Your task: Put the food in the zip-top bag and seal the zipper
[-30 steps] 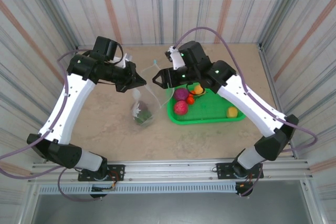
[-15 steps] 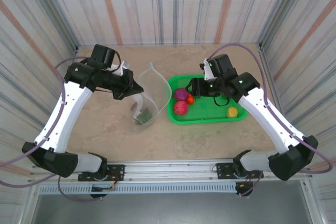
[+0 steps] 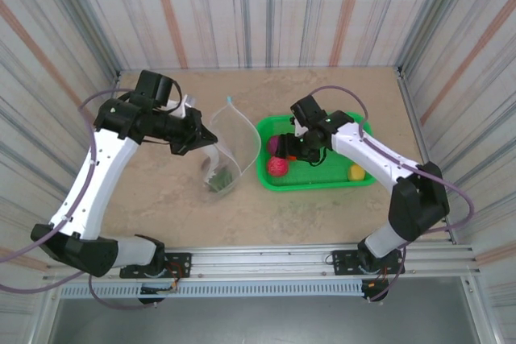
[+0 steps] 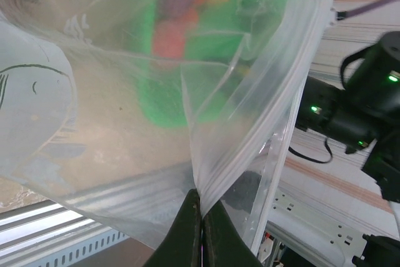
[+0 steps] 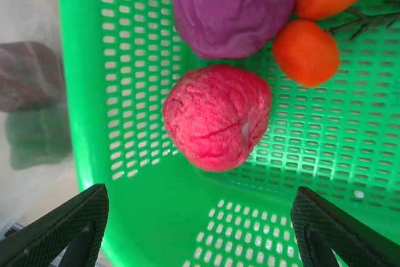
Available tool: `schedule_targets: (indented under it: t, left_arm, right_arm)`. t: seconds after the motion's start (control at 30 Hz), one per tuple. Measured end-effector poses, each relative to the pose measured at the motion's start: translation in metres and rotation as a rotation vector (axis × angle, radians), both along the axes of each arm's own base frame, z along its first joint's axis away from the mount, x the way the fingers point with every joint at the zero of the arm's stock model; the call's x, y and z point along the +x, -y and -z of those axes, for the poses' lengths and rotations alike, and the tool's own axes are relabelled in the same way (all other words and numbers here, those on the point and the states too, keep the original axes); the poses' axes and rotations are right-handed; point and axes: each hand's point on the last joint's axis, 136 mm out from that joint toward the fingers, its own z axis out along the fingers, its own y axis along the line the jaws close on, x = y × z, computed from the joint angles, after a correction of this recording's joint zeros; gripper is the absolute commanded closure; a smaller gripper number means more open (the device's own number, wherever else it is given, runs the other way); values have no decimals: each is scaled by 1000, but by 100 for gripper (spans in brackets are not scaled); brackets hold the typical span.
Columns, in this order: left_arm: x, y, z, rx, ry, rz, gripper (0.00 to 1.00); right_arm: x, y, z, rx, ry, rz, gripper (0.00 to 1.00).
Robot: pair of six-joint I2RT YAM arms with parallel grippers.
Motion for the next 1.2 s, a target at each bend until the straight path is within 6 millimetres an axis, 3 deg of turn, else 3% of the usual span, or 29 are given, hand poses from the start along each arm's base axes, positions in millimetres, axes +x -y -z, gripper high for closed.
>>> schedule_targets:
  t: [0.27,0.43,0.57,0.77,1.07,1.2]
  left_arm:
    - [-9,-3,-2,-5,14,0,100]
    - [-9,-4,-1,-4,12,0,100]
    - [-11,-6,1,3,2,-1,100]
    - [-16,-9,3,5,-3,-6,100]
    - [-16,-9,3,5,-4,-6,100]
    - [-16,-9,3,5,-3,-7,100]
  right_arm:
    - [14,-12,38,-30,-38,14,17]
    - [13,-17,66,-87,-80,-1,17]
    - [11,-21,77,-102,-94,-12,17]
    - [14,-21,96,-127,-113,-11,24]
    - [21,-25,89,-117,-82,-31,31]
    - [21,-24,69,-97,-43,-31,30]
